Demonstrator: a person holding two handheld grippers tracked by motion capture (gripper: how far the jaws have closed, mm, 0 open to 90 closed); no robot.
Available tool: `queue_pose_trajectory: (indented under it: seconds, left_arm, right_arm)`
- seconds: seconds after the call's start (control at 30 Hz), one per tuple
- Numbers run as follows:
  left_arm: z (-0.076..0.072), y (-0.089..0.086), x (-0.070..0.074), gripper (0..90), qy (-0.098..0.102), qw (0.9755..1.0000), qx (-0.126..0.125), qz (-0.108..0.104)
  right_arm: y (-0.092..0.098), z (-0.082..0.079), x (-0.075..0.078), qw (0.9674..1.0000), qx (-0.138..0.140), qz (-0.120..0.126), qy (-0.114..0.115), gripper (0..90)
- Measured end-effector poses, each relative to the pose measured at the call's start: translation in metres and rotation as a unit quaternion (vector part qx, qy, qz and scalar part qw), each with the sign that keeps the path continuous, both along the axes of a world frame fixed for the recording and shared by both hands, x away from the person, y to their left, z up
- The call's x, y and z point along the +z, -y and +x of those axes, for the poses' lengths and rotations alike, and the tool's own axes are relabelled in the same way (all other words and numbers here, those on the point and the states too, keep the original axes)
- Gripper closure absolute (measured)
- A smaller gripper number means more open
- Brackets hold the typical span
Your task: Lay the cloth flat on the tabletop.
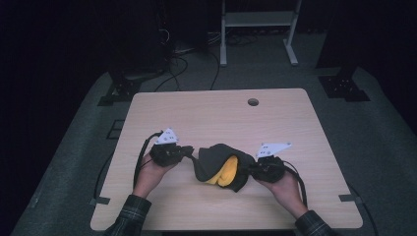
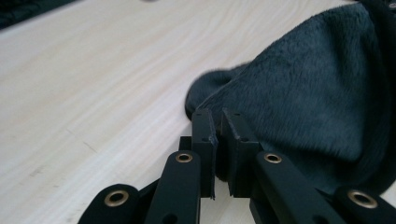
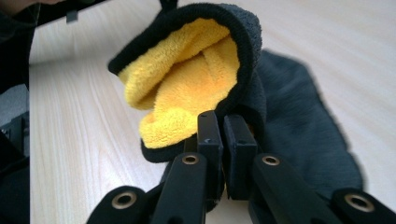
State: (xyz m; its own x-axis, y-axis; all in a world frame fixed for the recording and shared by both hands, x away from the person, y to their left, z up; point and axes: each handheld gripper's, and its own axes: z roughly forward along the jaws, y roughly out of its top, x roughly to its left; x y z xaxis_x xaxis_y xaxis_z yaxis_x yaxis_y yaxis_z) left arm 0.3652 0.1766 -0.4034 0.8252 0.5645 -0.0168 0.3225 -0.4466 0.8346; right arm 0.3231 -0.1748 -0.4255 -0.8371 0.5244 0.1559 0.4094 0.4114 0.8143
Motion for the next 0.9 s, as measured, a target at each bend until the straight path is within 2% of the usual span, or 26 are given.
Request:
queue_pose_trajectory:
  seconds: [0.23, 0.27, 0.37, 0.53, 0.7, 0.77, 0.83, 0.9]
  left_arm:
    - [-0.004, -0.015, 0.02, 83.6, 0.024, 0.9992, 0.022, -0.022]
    - [-0.004, -0.018, 0.022, 83.7, 0.028, 0.9991, 0.027, -0.019]
    - [-0.004, -0.028, 0.027, 83.7, 0.034, 0.9981, 0.041, -0.029]
    - [-0.009, -0.044, 0.04, 83.7, 0.056, 0.9952, 0.064, -0.049]
    - [-0.014, -0.056, 0.058, 83.7, 0.086, 0.9905, 0.083, -0.068]
    - [-0.013, -0.057, 0.059, 83.7, 0.085, 0.9902, 0.085, -0.071]
    - [-0.009, -0.054, 0.053, 83.6, 0.079, 0.9913, 0.09, -0.055]
    - [-0.004, -0.051, 0.042, 83.6, 0.067, 0.9924, 0.094, -0.043]
  right_arm:
    - [0.025, 0.007, 0.022, 0.9988, -0.027, 0.031, 0.025, 87.6]
    - [0.03, 0.007, 0.024, 0.9983, -0.037, 0.037, 0.028, 87.9]
    - [0.042, 0.011, 0.027, 0.9972, -0.055, 0.038, 0.035, 88.1]
    - [0.056, 0.013, 0.04, 0.9942, -0.077, 0.045, 0.061, 88.3]
    - [0.071, 0.012, 0.064, 0.9905, -0.086, 0.059, 0.089, 88.3]
    - [0.073, 0.014, 0.07, 0.9911, -0.08, 0.058, 0.089, 88.2]
    - [0.071, 0.019, 0.071, 0.9924, -0.076, 0.04, 0.088, 88.1]
    - [0.068, 0.027, 0.064, 0.9934, -0.078, 0.027, 0.08, 87.7]
